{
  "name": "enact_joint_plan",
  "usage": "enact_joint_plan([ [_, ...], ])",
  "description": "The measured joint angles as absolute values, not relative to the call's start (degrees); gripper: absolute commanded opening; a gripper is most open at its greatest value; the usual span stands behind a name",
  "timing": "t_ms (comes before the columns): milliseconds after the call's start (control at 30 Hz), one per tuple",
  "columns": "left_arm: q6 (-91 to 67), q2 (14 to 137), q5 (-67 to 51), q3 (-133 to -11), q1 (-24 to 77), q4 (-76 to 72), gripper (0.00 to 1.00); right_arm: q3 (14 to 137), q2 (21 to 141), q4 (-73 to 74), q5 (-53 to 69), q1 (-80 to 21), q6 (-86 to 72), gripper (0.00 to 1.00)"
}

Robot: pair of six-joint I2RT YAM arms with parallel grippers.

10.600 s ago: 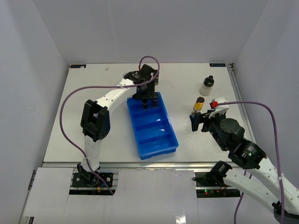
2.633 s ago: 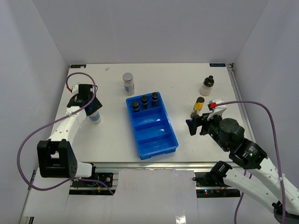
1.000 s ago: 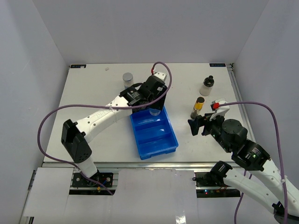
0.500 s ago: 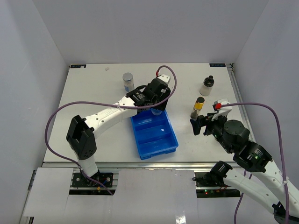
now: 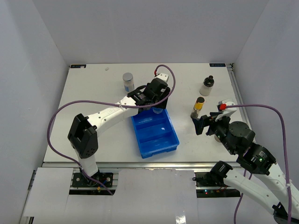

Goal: Organize the condiment bottles

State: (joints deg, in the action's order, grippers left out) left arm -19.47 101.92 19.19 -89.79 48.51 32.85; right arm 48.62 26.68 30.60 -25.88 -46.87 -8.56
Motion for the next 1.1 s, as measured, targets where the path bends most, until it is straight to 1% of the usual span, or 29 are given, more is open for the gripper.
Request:
enact_joint_plan([
  [233,-21.99,101.89,19.27,-89.89,47.72,32.93,0.0,48.62,26.55,30.61,-26.6,-46.87,-8.54,0.9],
  [700,-24.05,101.71,18.09,-90.45,47.57,41.6,0.0,48.53,26.55,30.59,-26.59,-46.87,-8.6,0.9],
  [967,-23.6,102.29,16.93,-87.73,47.44,39.5,0.09,48.53,26.41,30.61,-26.59,-46.87,-8.61,0.9],
  [1067,-23.26,103.29,16.76,-87.68,47.44,38.19,0.13,48.53,26.39,30.61,-26.61,-46.87,-8.58,0.9],
  [1100,-23.1,103.63,16.73,-87.68,47.44,37.8,0.16,48.53,26.39,30.61,-26.62,-46.87,-8.57,0.9],
])
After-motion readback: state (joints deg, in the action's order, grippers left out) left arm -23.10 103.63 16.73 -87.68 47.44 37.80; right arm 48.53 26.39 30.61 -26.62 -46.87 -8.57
